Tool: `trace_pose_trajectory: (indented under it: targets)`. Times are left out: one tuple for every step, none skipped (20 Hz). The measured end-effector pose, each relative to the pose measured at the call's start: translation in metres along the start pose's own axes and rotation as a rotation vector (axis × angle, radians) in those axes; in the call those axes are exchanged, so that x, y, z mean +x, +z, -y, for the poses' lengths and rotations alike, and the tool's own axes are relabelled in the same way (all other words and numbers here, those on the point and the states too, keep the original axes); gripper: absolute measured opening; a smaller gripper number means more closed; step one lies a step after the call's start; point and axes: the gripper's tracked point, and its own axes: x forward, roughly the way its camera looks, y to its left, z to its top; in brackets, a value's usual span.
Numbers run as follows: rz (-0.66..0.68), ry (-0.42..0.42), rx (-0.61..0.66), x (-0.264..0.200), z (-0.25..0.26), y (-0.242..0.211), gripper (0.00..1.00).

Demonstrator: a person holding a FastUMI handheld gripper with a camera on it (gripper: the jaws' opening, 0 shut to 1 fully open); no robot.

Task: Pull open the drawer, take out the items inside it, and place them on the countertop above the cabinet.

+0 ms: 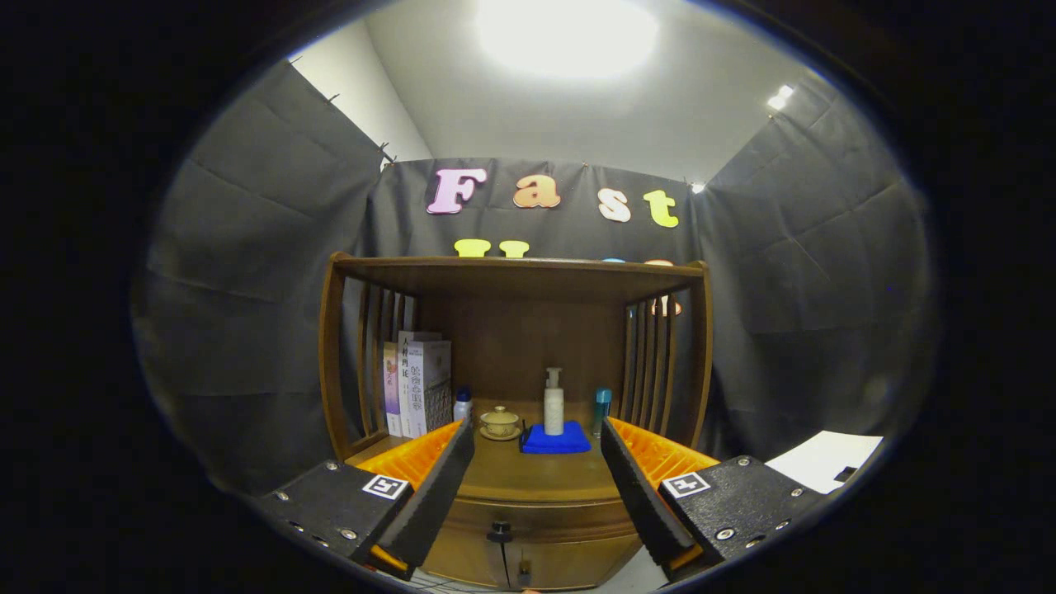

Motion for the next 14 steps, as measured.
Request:
trace_pose_trajectory:
  targets:
    - [-0.002, 0.008, 0.013, 0.000, -0.002, -0.002, 0.96]
    - [-0.003, 0.019, 0.029, 0.000, -0.005, -0.004, 0.96]
    - [-0.011, 0.032, 0.041, 0.003, -0.008, -0.008, 0.96]
    - [-0.025, 0.043, 0.049, 0.005, -0.010, -0.014, 0.96]
    - [-0.033, 0.043, 0.050, 0.005, -0.010, -0.019, 0.96]
    - [-0.039, 0.034, 0.045, 0.007, -0.008, -0.024, 0.96]
    - [-0.047, 0.030, 0.044, 0.008, -0.007, -0.029, 0.96]
    - [-0.051, 0.039, 0.049, 0.010, -0.010, -0.033, 0.96]
    - [-0.051, 0.052, 0.056, 0.012, -0.014, -0.037, 0.96]
    - [-0.049, 0.064, 0.060, 0.013, -0.018, -0.039, 0.96]
    - [-0.048, 0.071, 0.057, 0.015, -0.019, -0.042, 0.96]
    - [-0.048, 0.075, 0.045, 0.017, -0.021, -0.045, 0.96]
    - [-0.049, 0.076, 0.030, 0.019, -0.022, -0.049, 0.96]
    - [-0.056, 0.086, 0.024, 0.019, -0.025, -0.053, 0.96]
